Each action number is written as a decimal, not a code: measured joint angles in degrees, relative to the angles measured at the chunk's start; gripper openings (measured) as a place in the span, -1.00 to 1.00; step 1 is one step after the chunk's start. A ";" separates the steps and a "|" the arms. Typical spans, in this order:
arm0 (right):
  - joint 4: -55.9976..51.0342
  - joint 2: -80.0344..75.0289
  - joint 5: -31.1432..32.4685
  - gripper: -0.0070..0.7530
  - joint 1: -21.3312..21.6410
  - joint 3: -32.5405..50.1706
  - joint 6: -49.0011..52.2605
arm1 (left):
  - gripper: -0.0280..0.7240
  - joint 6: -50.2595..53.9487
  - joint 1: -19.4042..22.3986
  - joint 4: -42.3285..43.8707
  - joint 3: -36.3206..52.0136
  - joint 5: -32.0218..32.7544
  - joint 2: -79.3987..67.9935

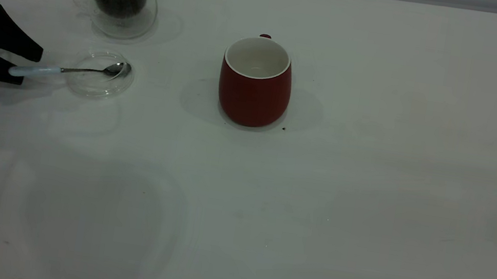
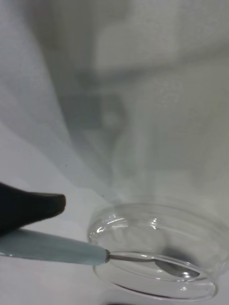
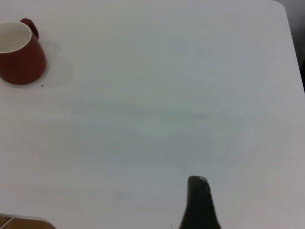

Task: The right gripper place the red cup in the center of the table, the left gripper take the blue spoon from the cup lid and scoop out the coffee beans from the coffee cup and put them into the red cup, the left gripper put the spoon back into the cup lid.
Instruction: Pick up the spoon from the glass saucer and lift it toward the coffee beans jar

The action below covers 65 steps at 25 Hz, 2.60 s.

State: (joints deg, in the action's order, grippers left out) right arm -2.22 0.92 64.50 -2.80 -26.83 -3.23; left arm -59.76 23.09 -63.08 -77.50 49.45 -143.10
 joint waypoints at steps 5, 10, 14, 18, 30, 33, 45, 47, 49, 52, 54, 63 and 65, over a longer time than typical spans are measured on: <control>0.00 0.00 0.00 0.56 0.00 0.00 0.00 | 0.56 1.05 -0.17 0.00 0.00 -0.06 0.00; 0.00 0.00 0.00 0.56 0.00 0.00 0.00 | 0.54 1.26 -0.23 0.00 0.00 -0.06 0.00; 0.00 0.00 0.00 0.56 0.00 0.00 0.00 | 0.43 1.59 -0.23 0.00 0.00 -0.11 0.00; 0.00 0.00 0.00 0.56 0.00 0.00 0.00 | 0.33 1.66 -0.34 0.00 0.00 -0.11 0.00; 0.00 0.00 0.00 0.56 0.00 0.00 0.00 | 0.31 2.98 -2.07 0.85 0.00 -0.85 -2.69; 0.00 0.00 0.00 0.56 0.00 0.00 0.00 | 0.26 2.98 -2.13 0.85 0.00 -1.96 -2.98; 0.00 0.00 0.00 0.56 0.00 0.00 0.00 | 0.15 1.14 -2.13 -4.29 0.00 -0.54 -3.05; 0.00 0.00 0.00 0.56 0.00 0.00 0.00 | 0.15 1.01 -2.13 -4.34 0.00 -0.54 -3.05; 0.00 0.00 0.00 0.56 0.00 0.00 0.00 | 0.15 1.01 -2.13 -4.34 0.00 -0.54 -3.05; 0.00 0.00 0.00 0.56 0.00 0.00 0.00 | 0.14 0.96 -2.13 -4.37 0.00 -0.71 -3.05; 0.00 0.00 0.00 0.56 0.00 0.00 0.00 | 0.14 0.96 -2.13 -4.37 0.00 -0.93 -3.05; 0.00 0.00 0.00 0.56 0.00 0.00 0.00 | -0.18 0.90 -2.08 -4.61 0.00 -1.58 -3.05; 0.00 0.00 0.00 0.56 0.00 0.00 0.00 | -0.27 0.80 -2.08 -5.01 0.00 -1.02 -3.05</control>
State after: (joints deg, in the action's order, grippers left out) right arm -2.22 0.92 64.50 -2.80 -26.83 -3.23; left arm -58.96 21.01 -68.09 -77.50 48.43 -146.15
